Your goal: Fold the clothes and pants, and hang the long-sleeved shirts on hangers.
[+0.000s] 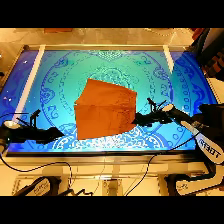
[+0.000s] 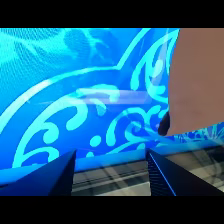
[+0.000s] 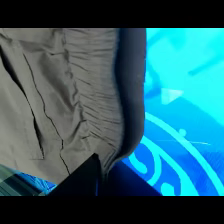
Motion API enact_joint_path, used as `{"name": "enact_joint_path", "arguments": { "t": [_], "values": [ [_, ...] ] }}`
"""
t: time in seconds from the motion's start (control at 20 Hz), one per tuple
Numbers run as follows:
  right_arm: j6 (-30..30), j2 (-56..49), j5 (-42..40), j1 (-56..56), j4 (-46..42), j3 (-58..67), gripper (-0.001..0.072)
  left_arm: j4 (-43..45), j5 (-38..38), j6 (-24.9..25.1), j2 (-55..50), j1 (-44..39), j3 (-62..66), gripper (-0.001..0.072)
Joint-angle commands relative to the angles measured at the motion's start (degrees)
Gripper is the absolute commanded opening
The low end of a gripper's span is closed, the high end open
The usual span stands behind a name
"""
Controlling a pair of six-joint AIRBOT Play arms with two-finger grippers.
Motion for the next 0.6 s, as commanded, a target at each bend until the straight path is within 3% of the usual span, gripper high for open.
{"name": "enact_joint_path", "arguments": {
  "t": [0.0, 0.2, 0.35, 0.55],
  "values": [
    [-0.2, 0.0, -0.5, 0.3, -0.2, 0.0, 0.0025, -0.7, 0.4, 0.0, -0.1, 0.0, -0.9, 0.0487],
    [-0.2, 0.0, -0.3, 0.3, -0.2, 0.0, 0.0025, -3.8, -1.3, 0.6, -2.6, -0.6, -3.3, 0.0493],
    [-0.2, 0.0, -0.3, 0.3, -0.2, 0.0, 0.0025, -13.6, -1.1, 10.1, -6.9, -3.8, -4.1, 0.0491],
    [-0.2, 0.0, 0.2, 0.3, -0.2, 0.0, 0.0025, -16.2, 5.9, 11.6, -12.9, -12.1, -4.0, 0.0491]
  ]
}}
